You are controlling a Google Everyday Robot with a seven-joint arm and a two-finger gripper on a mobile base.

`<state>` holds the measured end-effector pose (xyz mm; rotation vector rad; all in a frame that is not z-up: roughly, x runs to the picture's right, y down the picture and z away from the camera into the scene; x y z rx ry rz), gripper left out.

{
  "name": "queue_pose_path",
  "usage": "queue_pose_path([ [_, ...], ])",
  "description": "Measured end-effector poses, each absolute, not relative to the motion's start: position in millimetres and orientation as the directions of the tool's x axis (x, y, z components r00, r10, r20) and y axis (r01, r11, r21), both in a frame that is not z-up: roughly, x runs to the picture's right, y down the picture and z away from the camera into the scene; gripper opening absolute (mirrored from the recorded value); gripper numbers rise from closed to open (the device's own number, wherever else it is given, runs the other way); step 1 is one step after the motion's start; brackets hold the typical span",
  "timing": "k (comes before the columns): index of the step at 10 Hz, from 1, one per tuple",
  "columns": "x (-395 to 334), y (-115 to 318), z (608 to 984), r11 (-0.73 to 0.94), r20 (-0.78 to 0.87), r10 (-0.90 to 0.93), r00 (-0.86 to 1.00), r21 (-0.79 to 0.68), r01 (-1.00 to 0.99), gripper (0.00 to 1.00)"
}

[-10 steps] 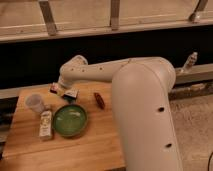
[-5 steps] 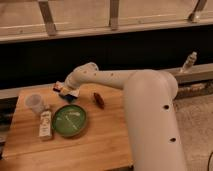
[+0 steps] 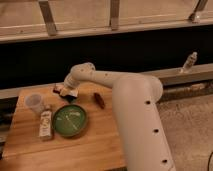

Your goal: Place the eraser on the white sponge

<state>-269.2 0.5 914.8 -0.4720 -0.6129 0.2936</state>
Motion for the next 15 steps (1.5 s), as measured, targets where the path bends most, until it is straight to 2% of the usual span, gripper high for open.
queue_pose_path([
  [2, -265.0, 0.3, 921.0, 0.851, 0.474, 0.402, 0.783, -0.509, -0.128, 0.02],
  [6, -267.5, 1.8, 920.8, 0.851, 0.476, 0.400, 0.784, -0.510, -0.124, 0.39],
  [8, -267.3, 1.5, 920.7, 0.851, 0.476, 0.400, 0.784, -0.510, -0.125, 0.61],
  [10, -266.7, 1.3, 920.8, 0.851, 0.475, 0.400, 0.784, -0.510, -0.126, 0.77],
  [11, -266.8, 1.5, 920.8, 0.851, 0.475, 0.400, 0.784, -0.510, -0.125, 0.80],
  [15, -266.4, 1.2, 920.8, 0.851, 0.475, 0.401, 0.784, -0.510, -0.126, 0.80],
])
